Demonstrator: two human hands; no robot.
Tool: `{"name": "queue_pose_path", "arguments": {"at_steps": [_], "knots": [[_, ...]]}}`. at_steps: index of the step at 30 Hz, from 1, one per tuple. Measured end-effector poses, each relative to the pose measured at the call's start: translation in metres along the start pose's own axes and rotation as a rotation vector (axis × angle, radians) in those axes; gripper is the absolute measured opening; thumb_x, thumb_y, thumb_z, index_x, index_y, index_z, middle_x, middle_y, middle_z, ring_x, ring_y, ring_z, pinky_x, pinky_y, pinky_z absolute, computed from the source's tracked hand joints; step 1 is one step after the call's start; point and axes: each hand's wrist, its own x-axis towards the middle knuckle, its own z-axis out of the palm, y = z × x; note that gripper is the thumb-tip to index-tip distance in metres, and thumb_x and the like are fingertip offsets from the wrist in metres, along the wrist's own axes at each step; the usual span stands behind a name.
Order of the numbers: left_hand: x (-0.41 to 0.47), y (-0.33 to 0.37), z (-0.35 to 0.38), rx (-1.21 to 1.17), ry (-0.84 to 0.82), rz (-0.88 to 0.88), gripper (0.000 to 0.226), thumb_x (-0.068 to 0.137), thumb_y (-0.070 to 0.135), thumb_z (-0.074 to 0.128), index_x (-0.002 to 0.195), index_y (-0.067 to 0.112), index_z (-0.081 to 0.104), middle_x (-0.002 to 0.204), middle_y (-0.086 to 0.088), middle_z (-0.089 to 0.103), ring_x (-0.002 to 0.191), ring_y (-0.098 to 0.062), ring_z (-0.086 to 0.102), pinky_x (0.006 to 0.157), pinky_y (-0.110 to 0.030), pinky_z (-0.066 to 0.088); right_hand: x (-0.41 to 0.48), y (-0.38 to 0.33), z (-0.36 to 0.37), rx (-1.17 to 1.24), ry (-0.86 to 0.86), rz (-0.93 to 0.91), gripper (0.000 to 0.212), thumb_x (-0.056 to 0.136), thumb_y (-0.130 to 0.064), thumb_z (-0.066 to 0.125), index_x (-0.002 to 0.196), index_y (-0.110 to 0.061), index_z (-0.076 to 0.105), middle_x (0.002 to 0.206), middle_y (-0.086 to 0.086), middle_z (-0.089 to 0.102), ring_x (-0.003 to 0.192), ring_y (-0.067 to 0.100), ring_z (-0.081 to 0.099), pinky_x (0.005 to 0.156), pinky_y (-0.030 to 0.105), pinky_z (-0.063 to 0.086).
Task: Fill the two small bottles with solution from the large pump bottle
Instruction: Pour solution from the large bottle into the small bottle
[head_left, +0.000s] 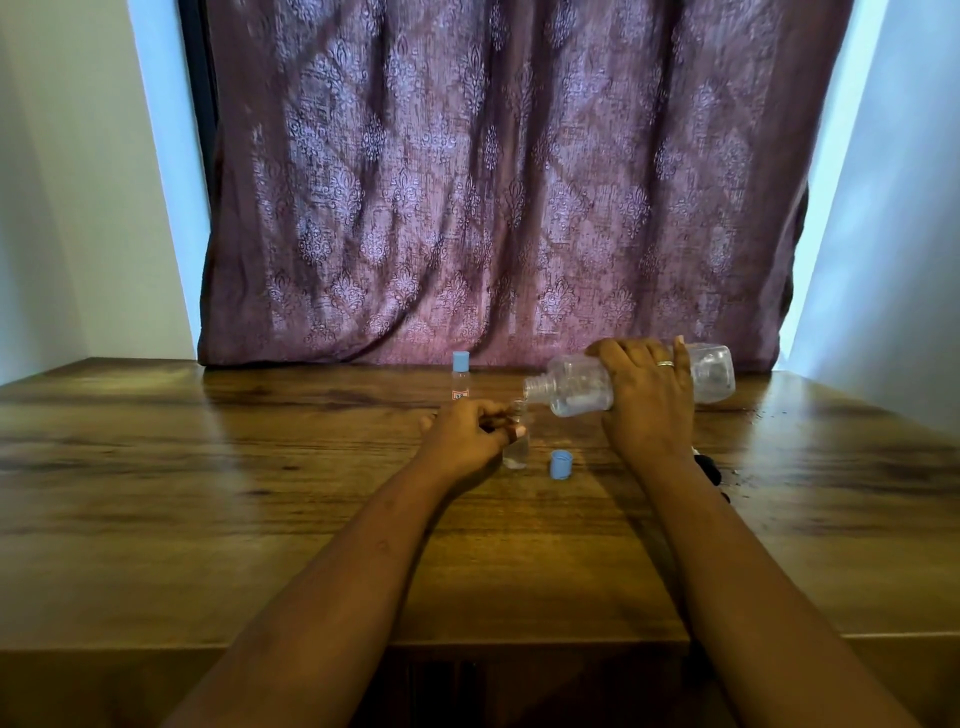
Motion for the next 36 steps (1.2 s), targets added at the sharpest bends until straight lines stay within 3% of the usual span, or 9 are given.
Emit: {"name": "queue_pose_path", "arguments": {"at_steps": [6, 12, 17, 22, 29, 33, 36], "knots": [[0.002, -0.002, 0.001, -0.010, 0.001, -0.008, 0.024, 0.060, 0.060, 0.070, 0.080, 0.071, 0.063, 0.103, 0.016, 0.074, 0.114, -0.026, 0.067, 0.111, -0.067, 0.041, 0.000, 0.000, 0.000, -0.005, -0.014, 0.001, 0.049, 0.065, 0.001, 0.070, 0.106, -0.023, 0.058, 0.105, 0.002, 0.062, 0.108, 0.029, 0.053, 0.111, 0.049, 0.018], [0.005, -0.010, 0.000, 0.004, -0.015, -0.020, 0.053, 0.056, 0.047, 0.079, 0.107, 0.054, 0.065, 0.112, 0.017, 0.074, 0.117, -0.020, 0.063, 0.110, -0.061, 0.043, 0.000, 0.000, 0.000, -0.001, -0.025, 0.005, 0.051, 0.065, 0.002, 0.070, 0.107, -0.023, 0.057, 0.107, 0.002, 0.062, 0.109, 0.029, 0.051, 0.112, 0.048, 0.016], [0.011, -0.015, 0.001, -0.043, -0.030, -0.023, 0.071, 0.040, 0.063, 0.075, 0.109, 0.053, 0.065, 0.113, 0.015, 0.076, 0.118, -0.022, 0.065, 0.107, -0.060, 0.047, 0.000, 0.000, -0.001, -0.006, -0.013, 0.000, 0.053, 0.062, 0.003, 0.072, 0.106, -0.023, 0.058, 0.105, 0.002, 0.063, 0.107, 0.029, 0.053, 0.110, 0.049, 0.019], [0.013, -0.020, 0.002, -0.048, -0.033, -0.032, 0.071, 0.044, 0.051, 0.079, 0.110, 0.066, 0.057, 0.119, 0.014, 0.075, 0.121, -0.022, 0.065, 0.110, -0.061, 0.044, 0.000, 0.000, -0.001, 0.005, -0.008, -0.001, 0.053, 0.061, 0.004, 0.072, 0.105, -0.022, 0.058, 0.105, 0.003, 0.063, 0.107, 0.029, 0.053, 0.110, 0.049, 0.019], [0.010, -0.016, -0.001, -0.040, -0.025, -0.060, 0.074, 0.053, 0.034, 0.078, 0.125, 0.036, 0.060, 0.126, 0.010, 0.073, 0.126, -0.023, 0.062, 0.112, -0.060, 0.043, 0.000, 0.000, -0.001, -0.007, -0.010, -0.001, 0.054, 0.060, 0.003, 0.072, 0.105, -0.022, 0.058, 0.104, 0.003, 0.063, 0.106, 0.029, 0.053, 0.110, 0.050, 0.020], [0.009, -0.015, -0.001, -0.042, -0.027, -0.063, 0.091, 0.054, 0.035, 0.079, 0.141, 0.029, 0.053, 0.125, 0.011, 0.073, 0.124, -0.021, 0.063, 0.111, -0.060, 0.043, 0.000, -0.001, -0.002, -0.005, -0.008, 0.000, 0.054, 0.060, 0.004, 0.071, 0.106, -0.022, 0.059, 0.103, 0.003, 0.063, 0.106, 0.030, 0.054, 0.110, 0.050, 0.019], [0.007, -0.012, -0.002, -0.031, -0.031, -0.069, 0.091, 0.055, 0.033, 0.079, 0.142, 0.030, 0.053, 0.123, 0.014, 0.074, 0.121, -0.019, 0.065, 0.112, -0.060, 0.042, 0.000, 0.000, -0.001, 0.001, -0.009, -0.002, 0.052, 0.061, 0.003, 0.070, 0.105, -0.022, 0.059, 0.103, 0.003, 0.063, 0.107, 0.030, 0.053, 0.111, 0.050, 0.019]]}}
